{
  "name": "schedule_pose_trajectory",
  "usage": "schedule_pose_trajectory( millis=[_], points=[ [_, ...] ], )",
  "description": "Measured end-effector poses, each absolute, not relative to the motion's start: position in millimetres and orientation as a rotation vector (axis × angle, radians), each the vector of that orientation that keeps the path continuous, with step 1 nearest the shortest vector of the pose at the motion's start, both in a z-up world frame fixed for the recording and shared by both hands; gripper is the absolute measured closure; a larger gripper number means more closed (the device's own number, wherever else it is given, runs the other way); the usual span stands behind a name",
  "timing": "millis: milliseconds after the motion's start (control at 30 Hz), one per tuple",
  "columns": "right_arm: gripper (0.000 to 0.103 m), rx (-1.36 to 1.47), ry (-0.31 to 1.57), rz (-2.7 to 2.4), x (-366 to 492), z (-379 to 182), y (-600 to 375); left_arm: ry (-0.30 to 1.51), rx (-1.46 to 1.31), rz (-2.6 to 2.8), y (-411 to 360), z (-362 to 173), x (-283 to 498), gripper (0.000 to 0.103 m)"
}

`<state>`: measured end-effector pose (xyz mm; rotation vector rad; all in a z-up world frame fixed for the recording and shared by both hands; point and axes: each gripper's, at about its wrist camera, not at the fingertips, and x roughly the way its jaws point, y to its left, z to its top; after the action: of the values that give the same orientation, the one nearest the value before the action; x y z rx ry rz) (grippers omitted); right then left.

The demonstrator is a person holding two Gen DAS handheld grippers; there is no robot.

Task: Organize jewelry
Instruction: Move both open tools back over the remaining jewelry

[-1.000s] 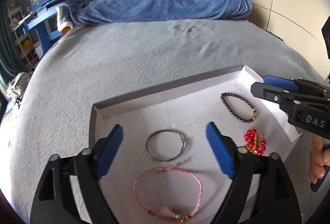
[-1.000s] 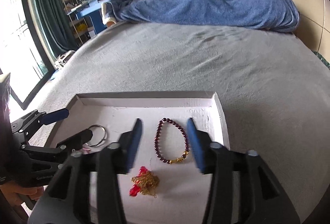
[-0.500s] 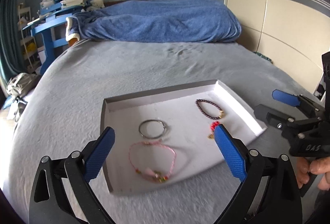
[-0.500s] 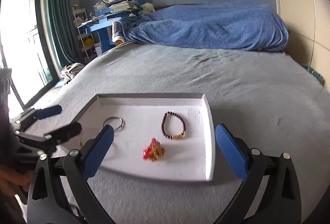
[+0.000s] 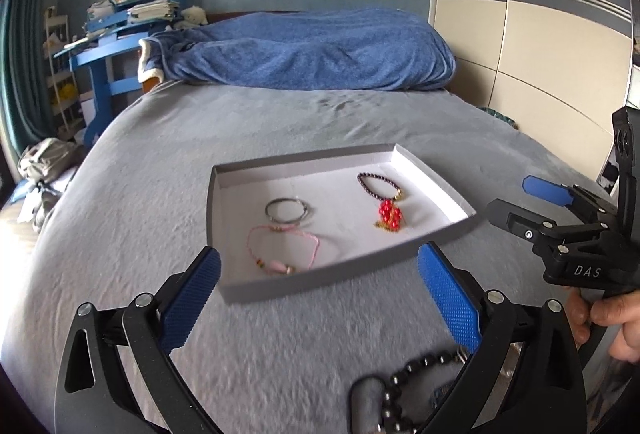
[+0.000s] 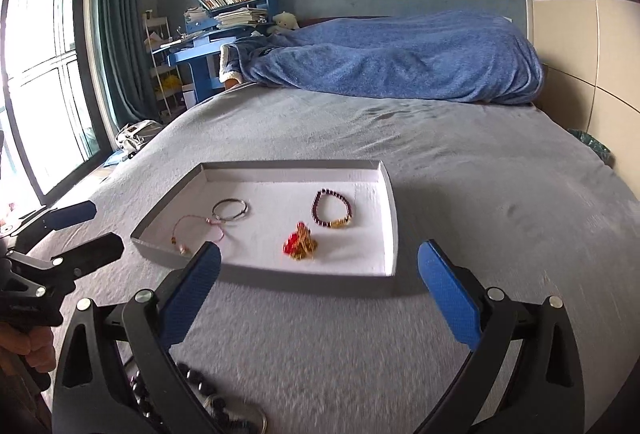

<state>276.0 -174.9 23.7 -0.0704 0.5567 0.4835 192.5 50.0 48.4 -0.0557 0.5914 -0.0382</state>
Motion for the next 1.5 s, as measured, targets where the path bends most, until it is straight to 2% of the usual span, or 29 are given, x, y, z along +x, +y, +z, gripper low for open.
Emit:
schedule_pose_trajectory(
  millis=[733, 1267, 1500],
  points=[
    [0.006, -0.037, 0.586, 0.423, 169.1, -4.6, -219.3, 0.622, -0.015, -0.088, 21.9, 9.0, 100.8, 0.005],
    [0.006, -0.007, 0.7, 0.485, 163.9, -41.1, -223.7, 0.691, 0.012, -0.106, 18.3, -22.1, 93.1, 0.005],
    [0.006, -0.106, 0.734, 0.498, 166.7, -57.0, -202.5, 0.716, 0.001, -0.106, 22.8, -30.1, 91.2, 0.005]
  ],
)
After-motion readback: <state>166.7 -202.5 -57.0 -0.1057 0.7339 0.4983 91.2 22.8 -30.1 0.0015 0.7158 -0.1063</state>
